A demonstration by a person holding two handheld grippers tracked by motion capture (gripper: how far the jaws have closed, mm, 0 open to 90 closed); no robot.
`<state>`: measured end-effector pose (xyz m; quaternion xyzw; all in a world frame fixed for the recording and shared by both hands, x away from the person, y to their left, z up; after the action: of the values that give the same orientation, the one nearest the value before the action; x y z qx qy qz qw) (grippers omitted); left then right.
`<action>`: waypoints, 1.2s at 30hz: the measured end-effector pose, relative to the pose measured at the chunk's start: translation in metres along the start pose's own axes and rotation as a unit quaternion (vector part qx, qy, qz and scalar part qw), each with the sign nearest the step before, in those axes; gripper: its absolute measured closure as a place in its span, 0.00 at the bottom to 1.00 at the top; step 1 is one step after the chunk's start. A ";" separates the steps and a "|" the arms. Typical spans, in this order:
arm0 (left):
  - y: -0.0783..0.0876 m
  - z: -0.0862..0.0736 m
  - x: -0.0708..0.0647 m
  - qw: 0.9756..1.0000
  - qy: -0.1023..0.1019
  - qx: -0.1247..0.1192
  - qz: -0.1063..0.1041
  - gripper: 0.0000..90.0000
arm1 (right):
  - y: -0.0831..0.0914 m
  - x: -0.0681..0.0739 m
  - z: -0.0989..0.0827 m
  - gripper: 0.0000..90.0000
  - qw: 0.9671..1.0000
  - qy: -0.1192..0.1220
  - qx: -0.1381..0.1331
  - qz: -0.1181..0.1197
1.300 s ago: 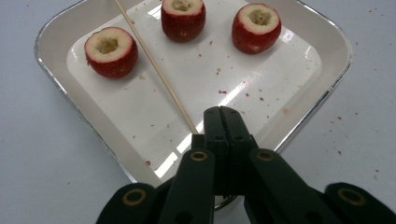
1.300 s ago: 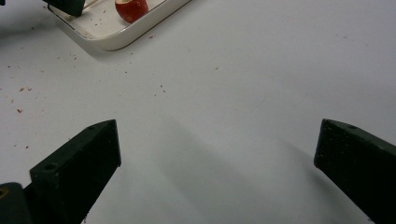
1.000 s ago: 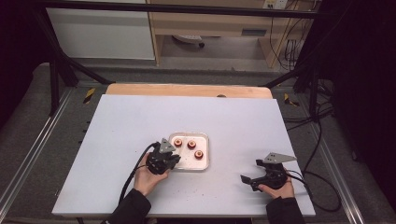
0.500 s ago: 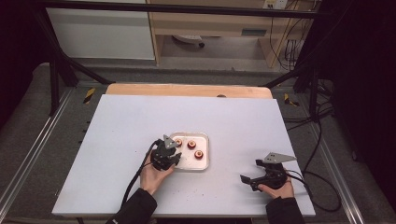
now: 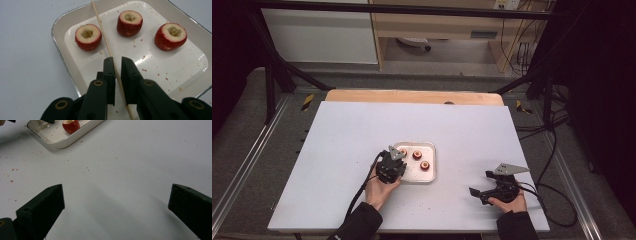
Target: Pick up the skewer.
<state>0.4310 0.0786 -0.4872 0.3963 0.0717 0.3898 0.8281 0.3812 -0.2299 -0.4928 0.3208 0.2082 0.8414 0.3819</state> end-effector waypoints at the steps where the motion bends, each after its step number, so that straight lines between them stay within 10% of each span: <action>1: 0.000 0.000 0.000 1.000 0.001 0.001 0.001 0.92 | 0.000 0.000 0.000 0.01 1.000 0.001 0.000 0.000; 17: 0.006 0.001 0.002 0.999 0.021 -0.025 0.007 0.98 | 0.000 0.000 0.000 0.01 1.000 0.002 0.001 0.000; 36: 0.035 0.004 0.002 0.997 -0.044 -0.043 -0.041 0.98 | -0.003 0.007 0.003 0.01 1.000 0.021 0.004 -0.008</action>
<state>0.4135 0.0908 -0.4594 0.3735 0.0347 0.3402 0.8623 0.3810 -0.2222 -0.4895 0.3026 0.2222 0.8442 0.3825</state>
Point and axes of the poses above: each handheld gripper's, and its own axes: y roughly backward along the jaws, z roughly out of its top, x roughly to its left, the point moved 6 cm from there along -y, roughly forward along the jaws, and after that the axes turned 15 degrees about -y, right-handed, at the moved point
